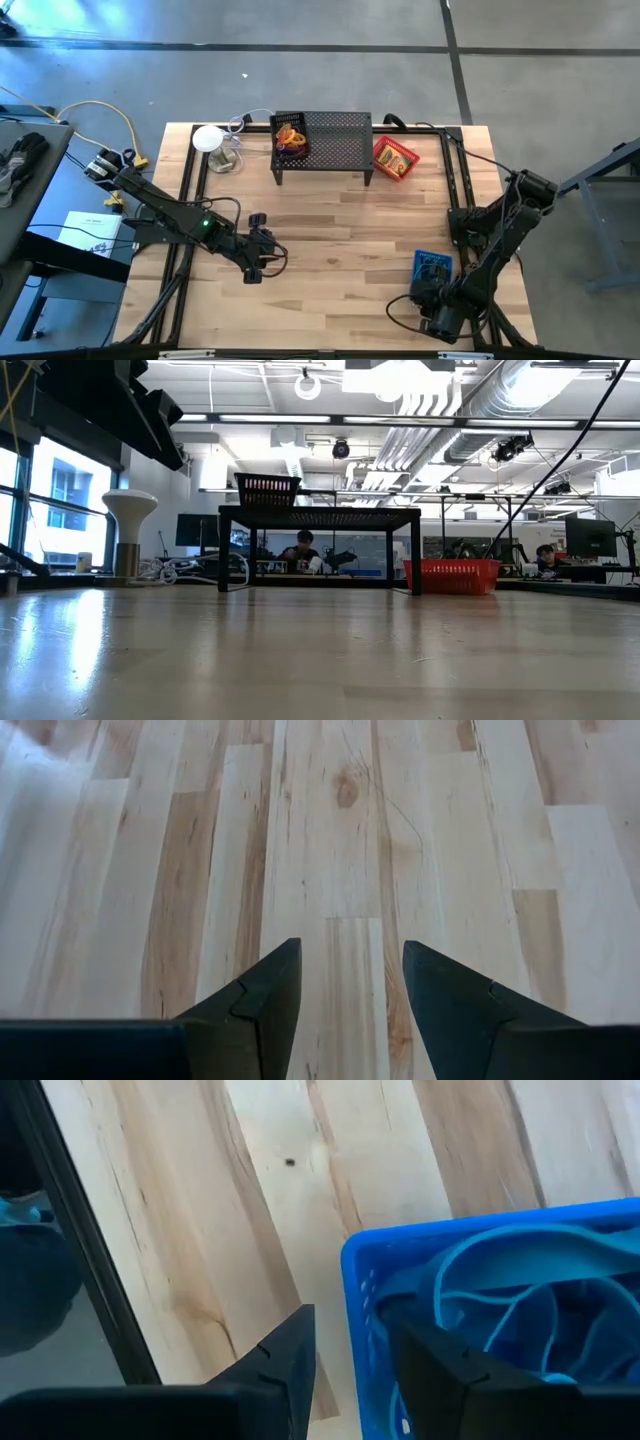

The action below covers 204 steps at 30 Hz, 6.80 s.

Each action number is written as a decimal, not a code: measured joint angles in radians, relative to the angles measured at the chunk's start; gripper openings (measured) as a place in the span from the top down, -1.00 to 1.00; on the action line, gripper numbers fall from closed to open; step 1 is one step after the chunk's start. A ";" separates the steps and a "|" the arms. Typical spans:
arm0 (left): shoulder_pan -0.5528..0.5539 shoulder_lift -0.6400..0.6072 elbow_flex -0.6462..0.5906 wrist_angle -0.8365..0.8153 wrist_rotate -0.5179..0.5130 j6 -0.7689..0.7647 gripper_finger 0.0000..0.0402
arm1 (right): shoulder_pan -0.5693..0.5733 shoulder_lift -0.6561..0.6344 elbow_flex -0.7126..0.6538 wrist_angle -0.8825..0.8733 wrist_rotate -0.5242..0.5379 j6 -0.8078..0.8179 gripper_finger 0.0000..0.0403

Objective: Pick & Place Office Desk Supplies
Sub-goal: Put the blue basket on the shelf, then put the red basket on the shelf

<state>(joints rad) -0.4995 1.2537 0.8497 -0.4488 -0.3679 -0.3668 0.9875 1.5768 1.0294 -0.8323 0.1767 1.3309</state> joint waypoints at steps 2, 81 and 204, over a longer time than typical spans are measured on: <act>0.000 0.000 0.000 0.000 0.000 0.000 0.16 | 0.000 0.000 -0.015 0.025 -0.018 0.006 0.43; -0.007 0.190 0.000 0.178 0.035 0.011 0.17 | -0.593 0.152 0.629 -0.551 0.315 -0.954 0.99; 0.200 -0.187 0.014 -0.087 -0.061 -0.133 0.17 | -1.151 -0.038 0.458 -0.617 -0.146 -1.359 0.26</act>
<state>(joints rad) -0.2994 1.0669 0.8635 -0.5355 -0.4293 -0.4995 -0.1638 1.5385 1.4871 -1.4492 0.0304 -0.0277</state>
